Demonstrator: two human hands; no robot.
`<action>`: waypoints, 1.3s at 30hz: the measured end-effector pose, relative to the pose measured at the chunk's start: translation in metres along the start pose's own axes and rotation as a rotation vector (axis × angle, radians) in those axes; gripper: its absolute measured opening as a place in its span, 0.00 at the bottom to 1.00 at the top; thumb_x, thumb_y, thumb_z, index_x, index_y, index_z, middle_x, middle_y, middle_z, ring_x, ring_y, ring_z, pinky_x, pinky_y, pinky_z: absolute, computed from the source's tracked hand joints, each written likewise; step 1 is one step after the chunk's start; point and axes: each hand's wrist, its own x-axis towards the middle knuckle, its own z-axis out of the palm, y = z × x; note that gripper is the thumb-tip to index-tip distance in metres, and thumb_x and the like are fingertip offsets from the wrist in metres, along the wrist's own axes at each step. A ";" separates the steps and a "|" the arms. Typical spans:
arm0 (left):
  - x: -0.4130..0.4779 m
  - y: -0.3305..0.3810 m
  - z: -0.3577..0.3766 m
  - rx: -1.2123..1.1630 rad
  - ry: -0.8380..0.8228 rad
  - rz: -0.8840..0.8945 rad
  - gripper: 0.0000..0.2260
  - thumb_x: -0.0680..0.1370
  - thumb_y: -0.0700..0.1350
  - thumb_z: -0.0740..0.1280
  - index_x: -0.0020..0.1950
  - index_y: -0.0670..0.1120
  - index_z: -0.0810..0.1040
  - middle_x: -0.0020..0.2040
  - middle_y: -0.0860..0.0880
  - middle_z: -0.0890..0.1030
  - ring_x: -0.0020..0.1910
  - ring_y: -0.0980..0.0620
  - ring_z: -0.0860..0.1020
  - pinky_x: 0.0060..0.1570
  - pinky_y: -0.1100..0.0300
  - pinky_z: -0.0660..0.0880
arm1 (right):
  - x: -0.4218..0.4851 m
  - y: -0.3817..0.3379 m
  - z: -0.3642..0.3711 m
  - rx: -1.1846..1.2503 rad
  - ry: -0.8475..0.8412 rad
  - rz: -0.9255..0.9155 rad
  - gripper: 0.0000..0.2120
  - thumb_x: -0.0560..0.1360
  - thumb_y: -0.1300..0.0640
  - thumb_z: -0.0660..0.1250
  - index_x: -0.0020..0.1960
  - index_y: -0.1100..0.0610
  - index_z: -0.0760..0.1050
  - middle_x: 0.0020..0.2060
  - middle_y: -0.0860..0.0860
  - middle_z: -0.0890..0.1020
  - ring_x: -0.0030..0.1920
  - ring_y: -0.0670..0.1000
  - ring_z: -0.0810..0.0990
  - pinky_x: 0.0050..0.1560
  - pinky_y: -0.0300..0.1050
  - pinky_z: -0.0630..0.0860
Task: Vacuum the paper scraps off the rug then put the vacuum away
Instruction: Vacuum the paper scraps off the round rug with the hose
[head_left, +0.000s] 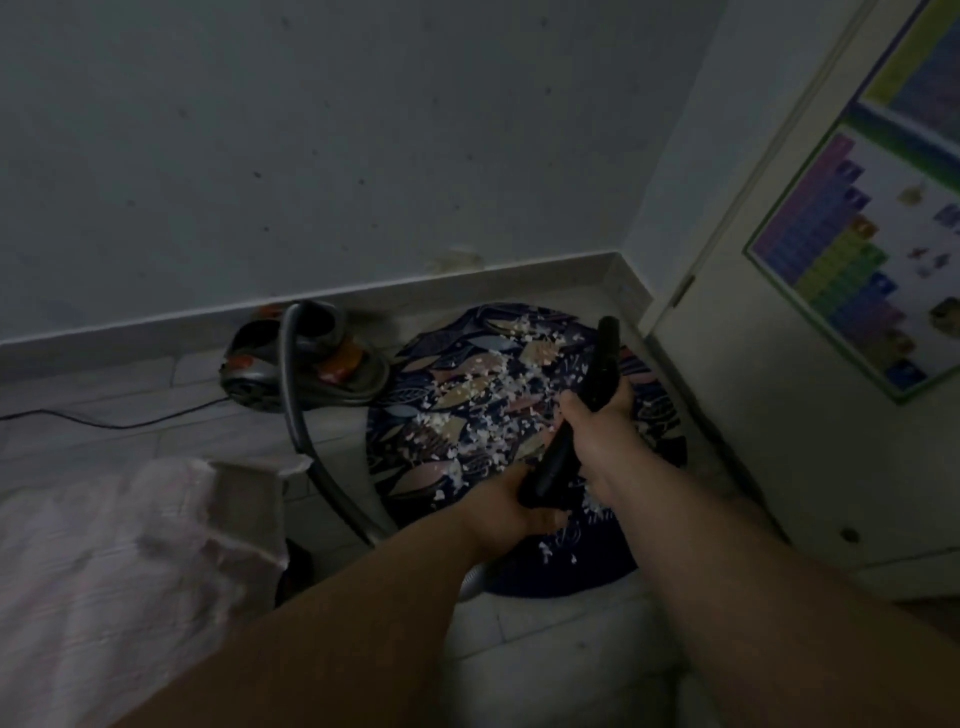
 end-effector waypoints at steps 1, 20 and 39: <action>0.005 -0.012 0.000 0.005 -0.013 -0.022 0.24 0.74 0.49 0.71 0.67 0.50 0.67 0.59 0.50 0.74 0.57 0.50 0.74 0.58 0.56 0.72 | 0.002 0.014 0.004 0.016 0.019 0.014 0.34 0.78 0.49 0.67 0.74 0.34 0.49 0.62 0.56 0.76 0.52 0.60 0.79 0.56 0.64 0.78; 0.128 -0.170 0.157 -0.047 0.012 -0.239 0.24 0.72 0.43 0.73 0.63 0.46 0.67 0.54 0.45 0.77 0.44 0.48 0.78 0.45 0.53 0.77 | 0.108 0.249 -0.064 -0.041 -0.020 0.205 0.40 0.81 0.54 0.64 0.77 0.36 0.38 0.60 0.61 0.77 0.44 0.57 0.79 0.47 0.56 0.80; 0.182 -0.295 0.228 0.138 -0.072 -0.167 0.20 0.72 0.50 0.72 0.61 0.49 0.72 0.47 0.48 0.81 0.42 0.54 0.78 0.43 0.59 0.76 | 0.153 0.416 -0.102 -0.010 0.091 0.302 0.36 0.82 0.52 0.62 0.80 0.50 0.42 0.73 0.58 0.66 0.50 0.55 0.76 0.44 0.45 0.73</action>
